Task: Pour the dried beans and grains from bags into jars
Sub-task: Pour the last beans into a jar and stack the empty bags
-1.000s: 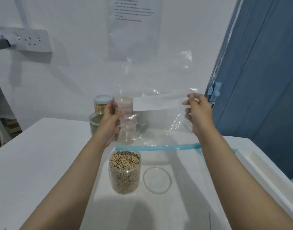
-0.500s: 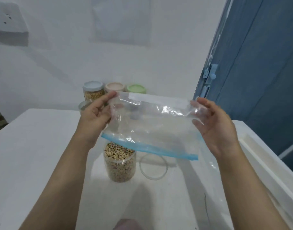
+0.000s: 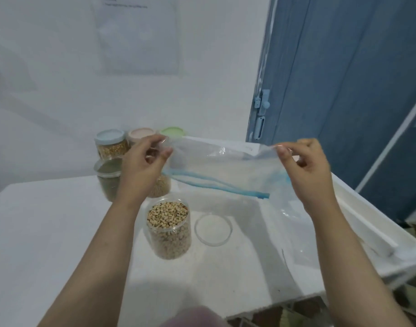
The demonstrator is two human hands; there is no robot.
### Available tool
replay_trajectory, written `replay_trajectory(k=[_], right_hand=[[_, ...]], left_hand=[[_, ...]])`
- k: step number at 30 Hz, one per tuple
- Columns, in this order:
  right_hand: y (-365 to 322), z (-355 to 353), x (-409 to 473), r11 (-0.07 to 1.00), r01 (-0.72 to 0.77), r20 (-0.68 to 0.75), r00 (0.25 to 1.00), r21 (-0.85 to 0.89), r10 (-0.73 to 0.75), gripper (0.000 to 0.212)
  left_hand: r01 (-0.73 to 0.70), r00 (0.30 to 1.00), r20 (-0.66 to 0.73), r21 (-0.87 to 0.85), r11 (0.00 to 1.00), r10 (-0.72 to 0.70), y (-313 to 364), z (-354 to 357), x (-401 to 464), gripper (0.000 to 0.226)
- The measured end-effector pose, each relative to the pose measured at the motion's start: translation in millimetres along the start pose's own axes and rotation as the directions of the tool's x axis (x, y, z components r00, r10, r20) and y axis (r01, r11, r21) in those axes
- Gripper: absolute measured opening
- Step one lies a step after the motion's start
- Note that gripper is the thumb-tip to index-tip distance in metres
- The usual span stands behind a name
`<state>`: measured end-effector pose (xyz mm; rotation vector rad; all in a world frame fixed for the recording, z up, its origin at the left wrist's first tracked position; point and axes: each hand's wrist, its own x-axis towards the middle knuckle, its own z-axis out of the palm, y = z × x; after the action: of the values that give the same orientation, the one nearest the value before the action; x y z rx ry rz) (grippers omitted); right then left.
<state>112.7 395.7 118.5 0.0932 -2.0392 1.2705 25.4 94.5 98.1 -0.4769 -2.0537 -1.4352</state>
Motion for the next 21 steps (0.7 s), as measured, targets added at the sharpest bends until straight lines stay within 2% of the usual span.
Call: replay_trajectory(k=[4, 7, 9, 11, 12, 13, 14, 15, 17, 18, 19, 21], right_hand=[[-3.3, -12.0, -2.0, 1.0, 0.004, -0.056, 0.998, 0.014, -0.004, 0.016], [-13.6, -22.8, 0.8, 0.98, -0.134, -0.011, 0.99, 0.146, 0.137, 0.033], [-18.1, -32.1, 4.3, 0.94, -0.28, 0.015, 0.959, 0.193, 0.283, 0.04], [-13.4, -41.9, 7.3, 0.881, -0.434, 0.02, 0.898, 0.19, 0.439, 0.034], [-7.0, -46.9, 9.0, 0.84, -0.514, 0.02, 0.855, 0.172, 0.519, 0.028], [1.0, -52.2, 10.6, 0.792, -0.591, 0.025, 0.804, 0.151, 0.595, 0.023], [10.4, -57.9, 11.8, 0.739, -0.657, 0.038, 0.751, 0.15, 0.659, 0.019], [19.9, -63.4, 13.0, 0.682, -0.711, 0.051, 0.698, 0.172, 0.714, 0.018], [40.6, -77.1, 13.7, 0.591, -0.785, 0.073, 0.611, 0.188, 0.788, 0.022], [51.7, -83.4, 13.6, 0.565, -0.808, 0.078, 0.582, 0.165, 0.809, 0.021], [60.6, -88.9, 12.8, 0.55, -0.824, 0.079, 0.563, 0.138, 0.823, 0.018], [78.0, -99.1, 12.2, 0.559, -0.822, 0.053, 0.567, 0.11, 0.822, 0.011]], left_hand=[[0.058, 0.997, 0.069, -0.179, 0.982, -0.046, 10.4, 6.6, 3.0, 0.012], [0.229, 0.971, 0.152, -0.378, 0.897, -0.184, 26.3, 21.3, 5.0, 0.018], [0.442, 0.896, 0.287, -0.491, 0.751, -0.339, 33.1, 30.3, 6.4, 0.018], [0.646, 0.764, 0.482, -0.568, 0.51, -0.43, 36.6, 39.8, 5.9, 0.025], [0.706, 0.706, 0.55, -0.596, 0.383, -0.446, 37.5, 46.3, 4.5, 0.033], [0.729, 0.678, 0.586, -0.613, 0.305, -0.444, 40.3, 54.6, 1.8, 0.038], [0.733, 0.675, 0.589, -0.604, 0.312, -0.445, 41.6, 65.1, -1.1, 0.038], [0.733, 0.68, 0.581, -0.556, 0.391, -0.448, 44.8, 77.0, -5.2, 0.031], [0.681, 0.706, 0.531, -0.329, 0.654, -0.469, 45.6, 103.5, -13.1, 0.015], [0.626, 0.732, 0.483, -0.196, 0.755, -0.481, 43.2, 117.5, -16.0, 0.014], [0.574, 0.756, 0.436, -0.08, 0.815, -0.489, 38.4, 132.4, -17.5, 0.023], [0.53, 0.786, 0.361, 0.026, 0.847, -0.502, 29.0, 160.5, -20.2, 0.04]])
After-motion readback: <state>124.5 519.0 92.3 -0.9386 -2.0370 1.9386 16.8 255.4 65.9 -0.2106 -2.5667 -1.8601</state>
